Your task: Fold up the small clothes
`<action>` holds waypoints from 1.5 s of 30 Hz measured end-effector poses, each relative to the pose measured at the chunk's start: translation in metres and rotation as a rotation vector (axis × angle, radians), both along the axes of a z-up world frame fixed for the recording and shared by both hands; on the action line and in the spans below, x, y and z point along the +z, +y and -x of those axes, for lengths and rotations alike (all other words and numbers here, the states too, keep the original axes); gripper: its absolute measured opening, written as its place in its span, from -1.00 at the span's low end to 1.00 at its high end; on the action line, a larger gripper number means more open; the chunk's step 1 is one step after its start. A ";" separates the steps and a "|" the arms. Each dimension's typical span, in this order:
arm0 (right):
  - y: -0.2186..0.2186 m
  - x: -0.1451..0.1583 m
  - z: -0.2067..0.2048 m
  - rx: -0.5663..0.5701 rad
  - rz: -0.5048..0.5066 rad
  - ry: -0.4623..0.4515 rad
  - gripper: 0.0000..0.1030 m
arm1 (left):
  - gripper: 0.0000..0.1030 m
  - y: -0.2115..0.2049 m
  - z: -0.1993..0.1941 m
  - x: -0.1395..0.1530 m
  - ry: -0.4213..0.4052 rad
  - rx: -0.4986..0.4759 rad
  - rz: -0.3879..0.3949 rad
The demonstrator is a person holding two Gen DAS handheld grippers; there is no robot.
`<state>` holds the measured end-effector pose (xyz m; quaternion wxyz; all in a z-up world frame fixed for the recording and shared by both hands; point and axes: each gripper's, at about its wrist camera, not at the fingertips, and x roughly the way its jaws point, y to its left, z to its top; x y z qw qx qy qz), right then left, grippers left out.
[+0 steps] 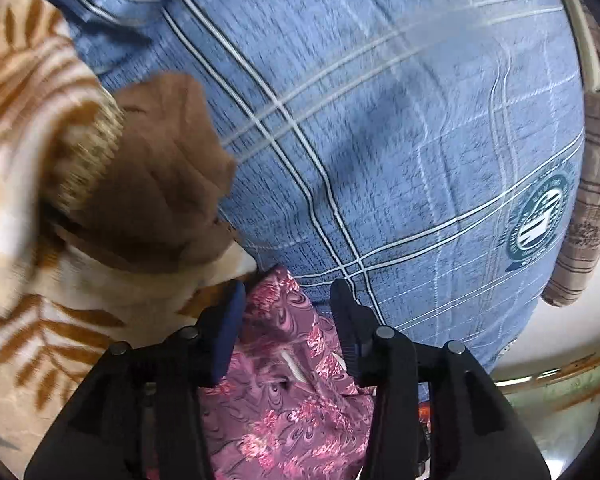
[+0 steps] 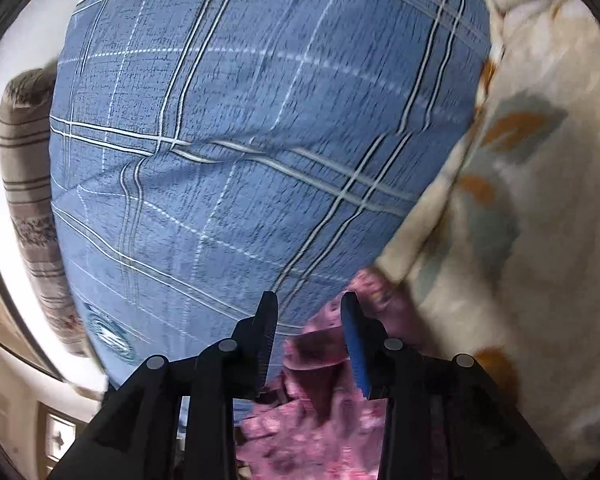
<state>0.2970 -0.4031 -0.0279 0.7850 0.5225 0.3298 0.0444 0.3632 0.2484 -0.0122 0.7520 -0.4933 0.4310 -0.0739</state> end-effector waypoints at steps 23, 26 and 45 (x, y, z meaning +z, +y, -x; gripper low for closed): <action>0.061 0.018 -0.041 0.155 0.335 0.038 -0.46 | -0.63 -0.091 -0.014 0.017 -0.015 -0.215 -0.460; 0.045 0.011 -0.031 0.181 0.364 0.086 0.13 | -0.20 -0.067 0.018 0.010 -0.031 -0.259 -0.424; 0.063 -0.005 0.015 0.134 0.372 0.102 -0.40 | -0.14 -0.058 0.085 -0.023 0.037 -0.300 -0.357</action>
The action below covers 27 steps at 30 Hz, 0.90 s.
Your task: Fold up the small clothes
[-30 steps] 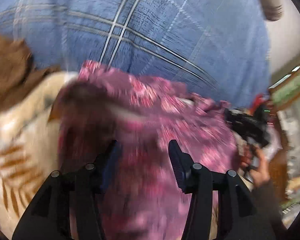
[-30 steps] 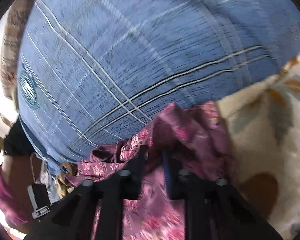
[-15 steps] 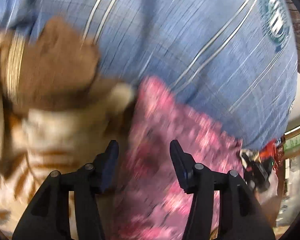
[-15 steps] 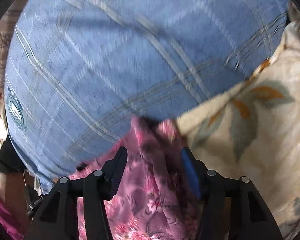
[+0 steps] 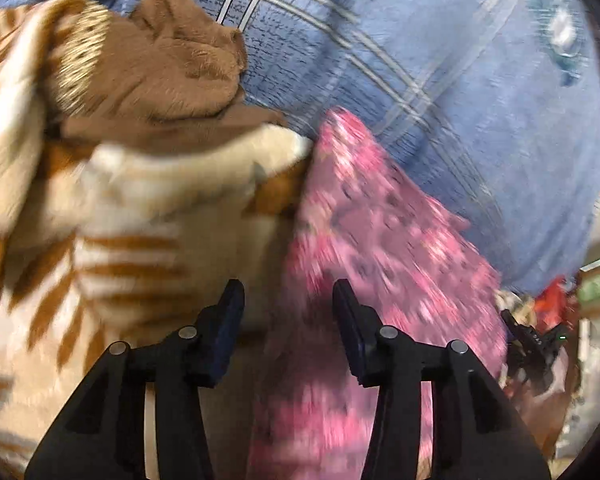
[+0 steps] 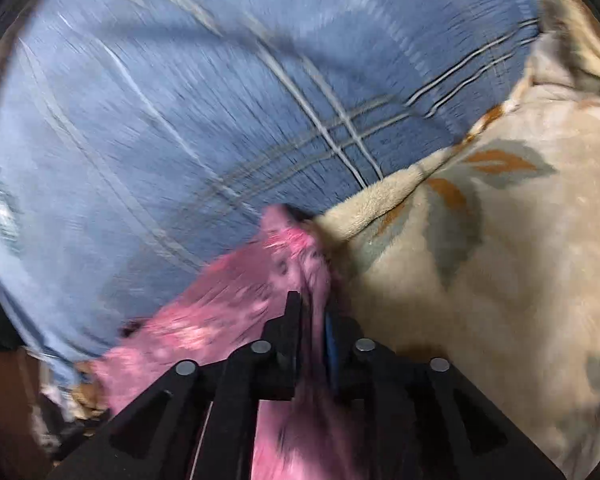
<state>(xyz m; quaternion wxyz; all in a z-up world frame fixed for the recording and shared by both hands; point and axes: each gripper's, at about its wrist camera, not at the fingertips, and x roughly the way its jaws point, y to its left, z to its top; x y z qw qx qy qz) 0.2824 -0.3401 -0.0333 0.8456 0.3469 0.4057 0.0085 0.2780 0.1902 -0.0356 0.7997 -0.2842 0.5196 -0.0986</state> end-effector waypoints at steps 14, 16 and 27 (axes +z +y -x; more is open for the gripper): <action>-0.012 -0.005 0.113 -0.084 0.108 -0.094 -0.91 | -0.20 -0.038 0.060 -0.002 -0.019 -0.063 -0.122; -0.012 -0.009 0.111 -0.084 0.096 -0.071 -0.85 | -0.22 -0.034 0.065 0.001 0.005 -0.040 -0.104; 0.025 0.020 0.114 0.107 0.099 -0.237 -0.63 | -0.19 -0.045 0.084 -0.001 0.007 0.016 -0.051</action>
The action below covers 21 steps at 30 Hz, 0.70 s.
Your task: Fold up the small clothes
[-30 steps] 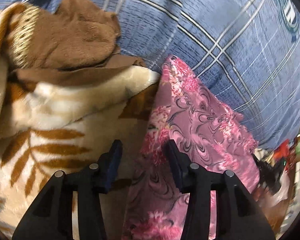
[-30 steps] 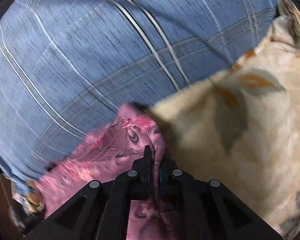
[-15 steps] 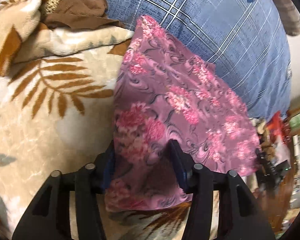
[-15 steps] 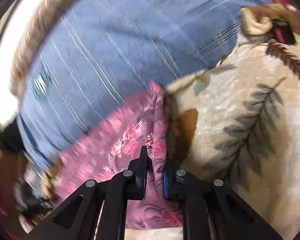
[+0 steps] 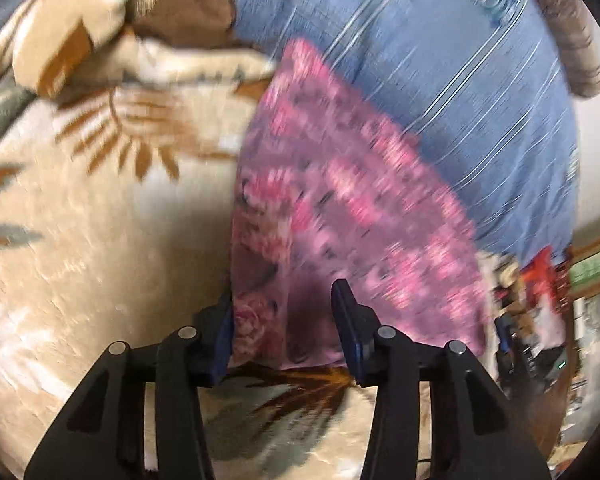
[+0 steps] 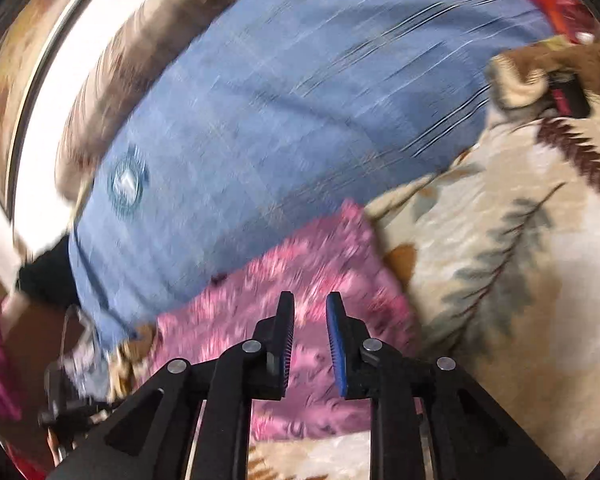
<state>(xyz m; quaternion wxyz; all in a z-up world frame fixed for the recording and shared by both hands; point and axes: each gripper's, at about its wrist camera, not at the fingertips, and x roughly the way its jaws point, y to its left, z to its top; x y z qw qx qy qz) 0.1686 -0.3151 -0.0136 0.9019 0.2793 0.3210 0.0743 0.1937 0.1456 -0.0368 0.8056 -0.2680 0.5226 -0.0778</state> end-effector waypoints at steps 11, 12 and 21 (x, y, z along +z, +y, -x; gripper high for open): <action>0.073 0.010 0.004 0.251 0.180 -0.032 -0.46 | -0.19 0.020 0.017 0.018 -0.082 0.046 0.027; 0.080 0.006 0.002 0.287 0.177 -0.018 -0.42 | -0.19 0.019 0.013 0.011 -0.044 0.042 -0.015; 0.147 0.013 0.007 0.399 0.349 -0.015 -0.13 | -0.21 0.046 0.015 0.014 -0.049 0.043 0.063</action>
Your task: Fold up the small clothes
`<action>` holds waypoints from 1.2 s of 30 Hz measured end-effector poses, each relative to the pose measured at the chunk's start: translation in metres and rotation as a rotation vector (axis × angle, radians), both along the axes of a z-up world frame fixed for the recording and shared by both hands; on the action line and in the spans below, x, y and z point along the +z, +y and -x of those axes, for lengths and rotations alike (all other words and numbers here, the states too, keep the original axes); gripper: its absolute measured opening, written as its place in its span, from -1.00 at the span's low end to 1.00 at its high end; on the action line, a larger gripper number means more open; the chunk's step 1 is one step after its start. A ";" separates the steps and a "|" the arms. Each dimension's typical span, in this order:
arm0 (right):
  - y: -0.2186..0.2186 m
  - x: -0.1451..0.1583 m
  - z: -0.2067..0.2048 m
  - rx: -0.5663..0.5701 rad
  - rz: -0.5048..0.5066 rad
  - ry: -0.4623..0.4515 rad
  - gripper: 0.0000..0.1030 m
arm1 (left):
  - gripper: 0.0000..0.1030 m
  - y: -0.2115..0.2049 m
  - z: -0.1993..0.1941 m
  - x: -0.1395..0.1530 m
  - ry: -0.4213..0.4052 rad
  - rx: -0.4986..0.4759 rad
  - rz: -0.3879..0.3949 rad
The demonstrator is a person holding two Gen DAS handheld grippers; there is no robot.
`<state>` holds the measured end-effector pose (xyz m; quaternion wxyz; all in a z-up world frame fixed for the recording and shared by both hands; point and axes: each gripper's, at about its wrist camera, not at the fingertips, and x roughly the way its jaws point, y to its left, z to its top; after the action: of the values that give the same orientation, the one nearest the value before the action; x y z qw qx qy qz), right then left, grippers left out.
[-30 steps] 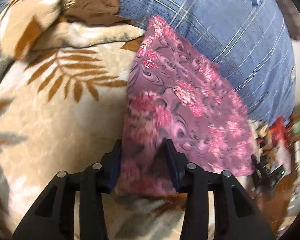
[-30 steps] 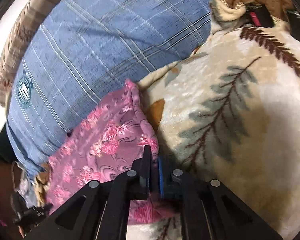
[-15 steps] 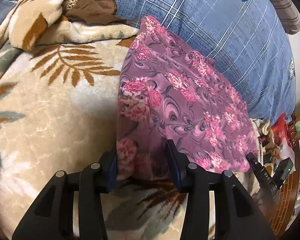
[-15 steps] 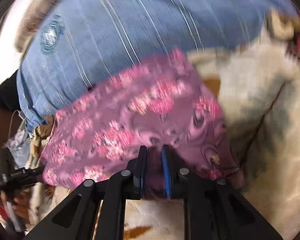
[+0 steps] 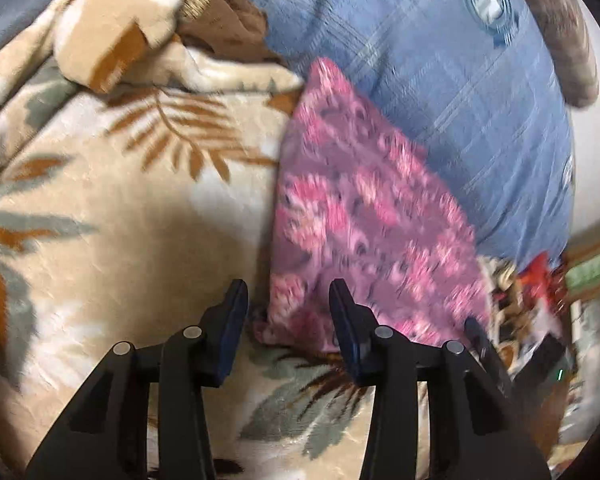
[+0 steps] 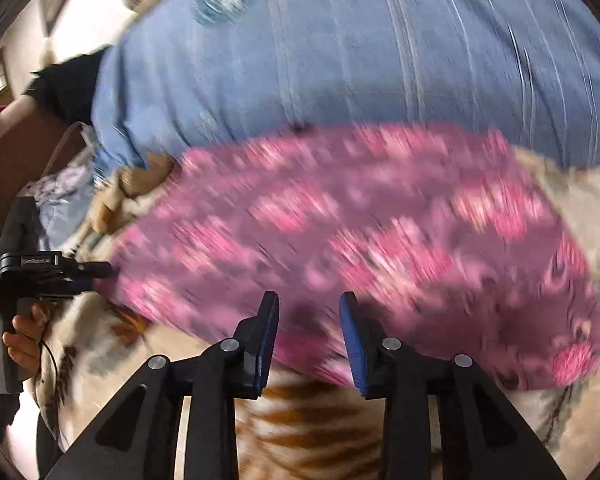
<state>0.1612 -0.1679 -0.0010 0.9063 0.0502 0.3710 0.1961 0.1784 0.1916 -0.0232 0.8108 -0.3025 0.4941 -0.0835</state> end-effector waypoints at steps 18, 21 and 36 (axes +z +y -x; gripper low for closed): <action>0.254 -0.045 -0.028 0.294 0.509 -0.054 0.14 | -0.06 0.055 -0.041 0.007 0.043 0.014 0.068; 0.243 -0.039 -0.042 0.249 0.454 -0.036 -0.68 | -0.06 0.058 -0.053 0.004 0.056 0.017 0.128; 0.184 -0.010 -0.027 0.204 0.181 -0.094 -0.71 | -0.18 -0.041 -0.148 -0.016 0.152 -0.085 0.147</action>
<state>0.1880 0.0162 -0.0106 0.8990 -0.0792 0.3473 0.2548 0.3267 0.1502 -0.0387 0.7423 -0.3455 0.5591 -0.1304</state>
